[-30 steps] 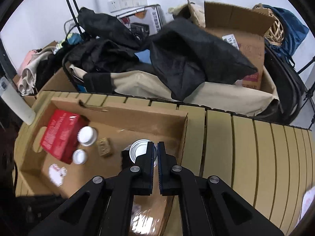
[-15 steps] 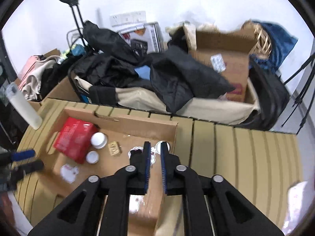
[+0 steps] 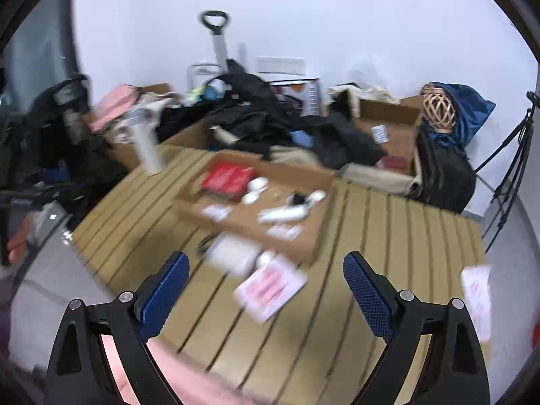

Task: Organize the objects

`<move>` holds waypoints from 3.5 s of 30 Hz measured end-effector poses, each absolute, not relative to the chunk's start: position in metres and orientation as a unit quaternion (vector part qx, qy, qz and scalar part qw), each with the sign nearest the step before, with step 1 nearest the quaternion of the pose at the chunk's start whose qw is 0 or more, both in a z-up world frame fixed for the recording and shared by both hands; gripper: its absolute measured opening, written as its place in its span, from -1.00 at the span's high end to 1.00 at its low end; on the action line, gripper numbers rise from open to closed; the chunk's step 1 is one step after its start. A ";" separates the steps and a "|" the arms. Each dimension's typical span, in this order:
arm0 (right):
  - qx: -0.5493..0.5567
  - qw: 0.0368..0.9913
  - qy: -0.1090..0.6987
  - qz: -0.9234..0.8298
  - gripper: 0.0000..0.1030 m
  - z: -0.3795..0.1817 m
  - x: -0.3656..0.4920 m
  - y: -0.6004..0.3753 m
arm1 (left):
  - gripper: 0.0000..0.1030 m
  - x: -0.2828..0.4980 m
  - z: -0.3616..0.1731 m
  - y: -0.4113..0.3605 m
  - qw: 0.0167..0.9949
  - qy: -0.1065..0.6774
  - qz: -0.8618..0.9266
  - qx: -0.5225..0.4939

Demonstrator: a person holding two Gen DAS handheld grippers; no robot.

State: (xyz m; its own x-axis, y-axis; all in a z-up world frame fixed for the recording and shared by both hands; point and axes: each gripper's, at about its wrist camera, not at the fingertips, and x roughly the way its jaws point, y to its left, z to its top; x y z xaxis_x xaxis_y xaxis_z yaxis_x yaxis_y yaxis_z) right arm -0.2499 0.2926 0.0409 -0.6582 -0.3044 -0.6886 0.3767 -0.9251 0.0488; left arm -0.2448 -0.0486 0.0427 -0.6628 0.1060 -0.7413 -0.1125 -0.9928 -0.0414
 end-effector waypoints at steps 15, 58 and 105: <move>0.437 0.198 0.085 -0.873 -1.00 -0.064 -0.092 0.233 | -1.00 -0.135 -0.036 -0.026 0.060 -0.036 0.919 -0.388; 0.416 0.205 -0.043 -0.885 0.40 -0.072 -0.290 0.227 | 0.39 -0.298 -0.081 0.057 0.211 -0.155 0.838 -0.478; 0.442 0.195 0.016 -0.875 -0.91 -0.040 -0.459 0.173 | -0.65 -0.465 -0.026 -0.024 0.040 -0.043 0.881 -0.470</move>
State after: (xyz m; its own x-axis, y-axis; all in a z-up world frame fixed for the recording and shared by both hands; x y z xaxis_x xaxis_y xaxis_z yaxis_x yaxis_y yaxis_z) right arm -0.4585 0.1726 -0.0399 -0.5327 -0.3278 -0.7802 0.3566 -0.9230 0.1442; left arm -0.4653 -0.0242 -0.0258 -0.5556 0.1109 -0.8240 -0.0294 -0.9931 -0.1139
